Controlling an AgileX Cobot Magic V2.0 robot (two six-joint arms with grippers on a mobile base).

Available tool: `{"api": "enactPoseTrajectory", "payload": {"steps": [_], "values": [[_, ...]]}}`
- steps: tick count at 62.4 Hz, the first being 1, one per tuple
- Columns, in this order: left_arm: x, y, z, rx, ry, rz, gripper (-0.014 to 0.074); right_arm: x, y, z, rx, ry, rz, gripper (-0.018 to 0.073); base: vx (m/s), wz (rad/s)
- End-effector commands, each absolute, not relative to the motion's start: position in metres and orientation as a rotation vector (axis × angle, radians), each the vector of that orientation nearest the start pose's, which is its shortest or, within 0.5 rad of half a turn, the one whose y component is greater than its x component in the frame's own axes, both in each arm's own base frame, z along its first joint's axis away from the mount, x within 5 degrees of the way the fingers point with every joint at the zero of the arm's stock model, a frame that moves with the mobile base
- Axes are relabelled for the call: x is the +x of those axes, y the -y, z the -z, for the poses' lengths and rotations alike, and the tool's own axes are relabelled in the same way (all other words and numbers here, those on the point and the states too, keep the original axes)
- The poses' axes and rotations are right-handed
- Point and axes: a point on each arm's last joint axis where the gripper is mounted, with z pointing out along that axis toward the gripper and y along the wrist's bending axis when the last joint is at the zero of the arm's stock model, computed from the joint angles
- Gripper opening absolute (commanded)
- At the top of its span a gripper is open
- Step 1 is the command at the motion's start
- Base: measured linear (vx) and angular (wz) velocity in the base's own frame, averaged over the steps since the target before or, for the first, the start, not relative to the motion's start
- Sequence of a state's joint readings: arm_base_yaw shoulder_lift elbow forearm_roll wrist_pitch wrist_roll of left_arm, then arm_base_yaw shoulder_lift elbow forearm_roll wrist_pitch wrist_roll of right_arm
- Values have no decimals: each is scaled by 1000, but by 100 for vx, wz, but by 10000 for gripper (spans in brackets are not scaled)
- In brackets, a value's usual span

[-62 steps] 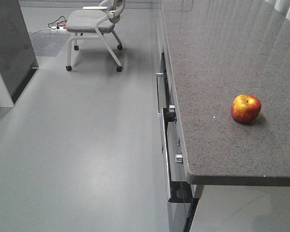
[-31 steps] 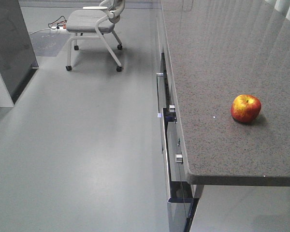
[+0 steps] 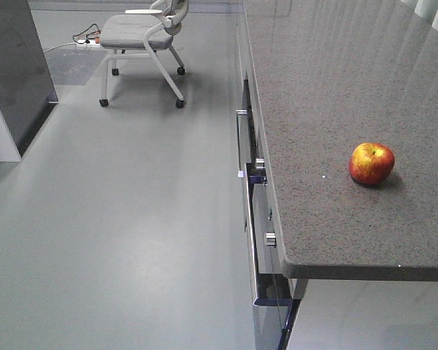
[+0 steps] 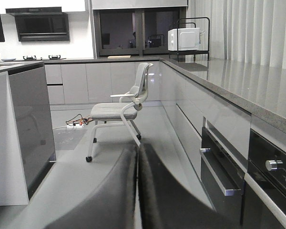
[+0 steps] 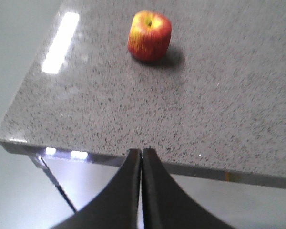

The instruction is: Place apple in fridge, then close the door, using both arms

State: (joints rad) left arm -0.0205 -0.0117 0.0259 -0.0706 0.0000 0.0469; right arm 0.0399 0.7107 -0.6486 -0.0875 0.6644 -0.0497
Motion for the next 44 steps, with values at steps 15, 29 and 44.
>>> {"api": "enactPoseTrajectory", "payload": {"steps": [15, 29, 44], "values": [[56, 1, -205, -11, -1431, 37, -6, 181, -2, -306, -161, -2288, 107, 133, 0, 0], [56, 1, -205, -11, -1431, 37, -6, 215, -4, -300, -164, -2344, 101, 517, 0, 0], [56, 1, -205, -11, -1431, 37, -6, 256, -5, -304, -114, -2350, 78, 701, 0, 0]]}}
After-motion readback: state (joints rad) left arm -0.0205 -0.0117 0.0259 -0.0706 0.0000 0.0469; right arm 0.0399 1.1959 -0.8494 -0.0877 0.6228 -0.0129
